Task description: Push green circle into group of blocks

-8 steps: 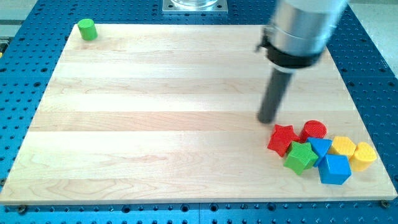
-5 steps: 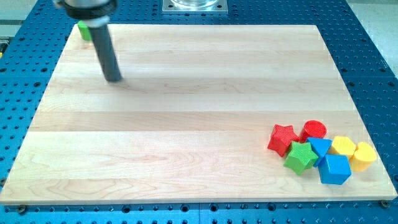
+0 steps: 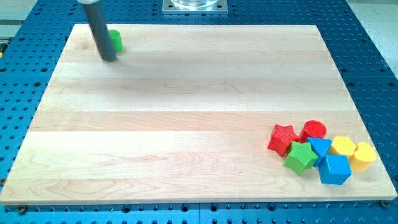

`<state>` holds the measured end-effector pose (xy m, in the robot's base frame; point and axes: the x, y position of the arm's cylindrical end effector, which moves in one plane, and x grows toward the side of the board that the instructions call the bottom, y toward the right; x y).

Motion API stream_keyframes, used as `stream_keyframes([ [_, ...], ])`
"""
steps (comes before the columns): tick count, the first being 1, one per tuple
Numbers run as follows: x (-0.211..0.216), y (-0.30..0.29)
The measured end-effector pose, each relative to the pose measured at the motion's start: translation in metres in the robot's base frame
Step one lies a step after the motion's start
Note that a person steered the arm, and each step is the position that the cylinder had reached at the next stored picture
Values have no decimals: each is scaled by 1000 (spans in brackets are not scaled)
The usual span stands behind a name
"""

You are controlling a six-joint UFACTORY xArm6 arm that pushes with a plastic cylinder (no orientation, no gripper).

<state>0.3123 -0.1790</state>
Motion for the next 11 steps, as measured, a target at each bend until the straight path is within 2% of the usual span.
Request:
stream_keyframes([
  [1, -21, -49],
  [2, -65, -41],
  [3, -50, 36],
  [4, -1, 132],
  [5, 8, 173],
  [6, 63, 215],
  [7, 125, 215],
  [9, 112, 170],
  [10, 119, 185],
  [11, 120, 175],
])
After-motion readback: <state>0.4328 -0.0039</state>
